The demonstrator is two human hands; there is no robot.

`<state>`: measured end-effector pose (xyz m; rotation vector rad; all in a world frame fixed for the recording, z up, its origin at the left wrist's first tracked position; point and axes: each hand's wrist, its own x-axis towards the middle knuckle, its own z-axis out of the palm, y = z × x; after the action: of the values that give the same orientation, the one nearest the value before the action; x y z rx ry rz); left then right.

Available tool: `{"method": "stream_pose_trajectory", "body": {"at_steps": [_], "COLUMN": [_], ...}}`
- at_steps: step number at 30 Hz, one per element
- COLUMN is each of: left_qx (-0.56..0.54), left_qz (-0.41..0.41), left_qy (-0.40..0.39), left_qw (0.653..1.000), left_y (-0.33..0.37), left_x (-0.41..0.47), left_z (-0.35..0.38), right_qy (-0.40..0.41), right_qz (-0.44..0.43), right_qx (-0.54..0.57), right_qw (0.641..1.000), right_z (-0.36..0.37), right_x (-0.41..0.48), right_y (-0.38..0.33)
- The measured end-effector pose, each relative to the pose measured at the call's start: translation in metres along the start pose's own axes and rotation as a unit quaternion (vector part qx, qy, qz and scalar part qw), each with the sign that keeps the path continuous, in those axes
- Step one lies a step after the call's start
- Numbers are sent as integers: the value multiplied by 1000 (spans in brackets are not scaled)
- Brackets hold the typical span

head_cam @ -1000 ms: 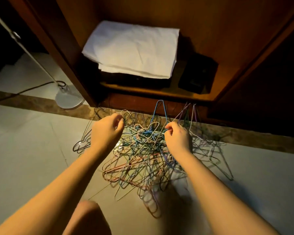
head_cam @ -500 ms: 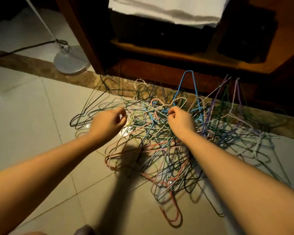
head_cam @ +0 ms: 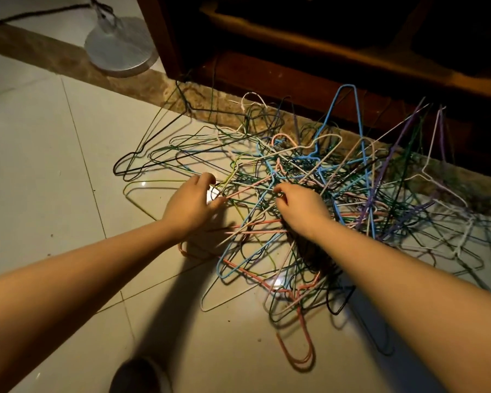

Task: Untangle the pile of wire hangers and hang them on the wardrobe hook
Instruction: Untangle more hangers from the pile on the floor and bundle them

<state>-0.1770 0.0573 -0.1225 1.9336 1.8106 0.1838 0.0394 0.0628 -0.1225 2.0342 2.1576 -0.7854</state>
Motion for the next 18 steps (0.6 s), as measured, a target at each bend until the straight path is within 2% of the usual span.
{"method": "stream_pose_trajectory", "body": {"at_steps": [6, 10, 15, 18], "left_qx": [-31, -29, -59, -59], "left_qz": [-30, -32, -38, -34], "left_qy": [-69, -45, -10, -6], "left_qw": [997, 998, 998, 998], "left_y": [-1, -5, -5, -7], "left_x": [6, 9, 9, 8], "left_z": [15, 11, 7, 4], "right_qy": [-32, -40, 26, 59], "right_qz": [-57, -78, -110, -92], "right_qx": [-60, -51, -79, -78], "right_qw": [996, 995, 990, 991], "right_z": [0, -5, -18, -18], "right_x": [-2, -5, -3, 2], "right_y": [1, 5, 0, 3]}}
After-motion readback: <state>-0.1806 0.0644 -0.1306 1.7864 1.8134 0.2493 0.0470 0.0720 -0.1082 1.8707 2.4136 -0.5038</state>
